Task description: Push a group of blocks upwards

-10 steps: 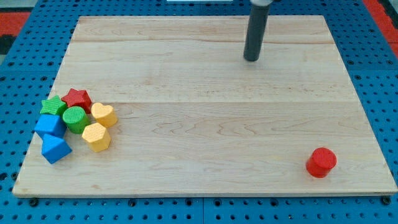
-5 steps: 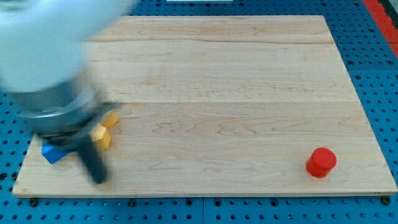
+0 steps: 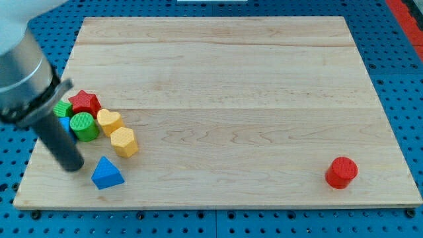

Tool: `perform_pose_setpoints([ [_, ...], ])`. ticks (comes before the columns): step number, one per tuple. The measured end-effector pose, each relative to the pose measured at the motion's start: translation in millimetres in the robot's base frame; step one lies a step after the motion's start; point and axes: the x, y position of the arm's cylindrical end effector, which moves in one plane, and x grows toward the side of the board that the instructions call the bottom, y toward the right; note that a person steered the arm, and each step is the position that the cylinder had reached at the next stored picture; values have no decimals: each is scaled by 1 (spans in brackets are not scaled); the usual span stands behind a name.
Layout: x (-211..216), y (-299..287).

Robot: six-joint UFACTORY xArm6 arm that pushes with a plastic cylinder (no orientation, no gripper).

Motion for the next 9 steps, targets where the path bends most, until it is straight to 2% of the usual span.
perform_pose_setpoints([
  [1, 36, 29],
  [3, -59, 92],
  [4, -91, 109],
  [5, -34, 142],
  [6, 1, 64],
  [7, -15, -71],
  [8, -50, -88],
  [9, -77, -22],
])
